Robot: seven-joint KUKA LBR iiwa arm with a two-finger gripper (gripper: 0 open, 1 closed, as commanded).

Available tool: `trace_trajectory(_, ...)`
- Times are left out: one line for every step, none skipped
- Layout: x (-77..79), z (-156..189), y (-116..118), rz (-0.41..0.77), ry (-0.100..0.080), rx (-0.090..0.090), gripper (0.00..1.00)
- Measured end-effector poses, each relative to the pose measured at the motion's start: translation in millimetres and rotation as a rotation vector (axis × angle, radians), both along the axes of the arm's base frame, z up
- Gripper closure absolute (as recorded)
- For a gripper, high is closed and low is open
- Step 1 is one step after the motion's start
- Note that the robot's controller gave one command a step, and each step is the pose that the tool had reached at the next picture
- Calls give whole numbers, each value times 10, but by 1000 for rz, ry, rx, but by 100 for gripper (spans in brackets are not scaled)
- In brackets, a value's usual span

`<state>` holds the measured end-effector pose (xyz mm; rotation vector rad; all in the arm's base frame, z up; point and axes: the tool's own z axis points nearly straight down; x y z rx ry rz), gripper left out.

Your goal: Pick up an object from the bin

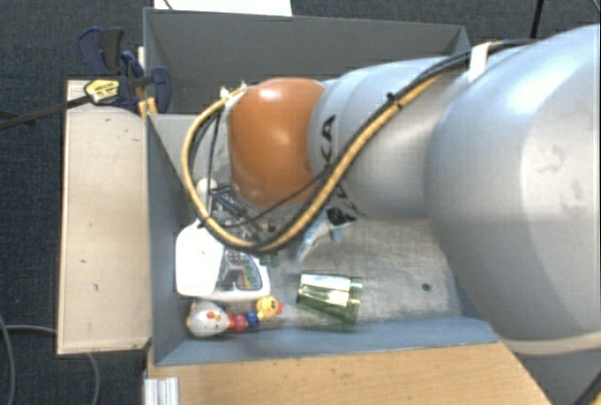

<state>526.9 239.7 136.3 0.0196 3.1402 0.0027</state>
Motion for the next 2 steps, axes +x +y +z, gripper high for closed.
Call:
trace_trajectory(212,-254,79,185,-10,2,0)
trace_trajectory(306,-418,110,488,-15,2,0)
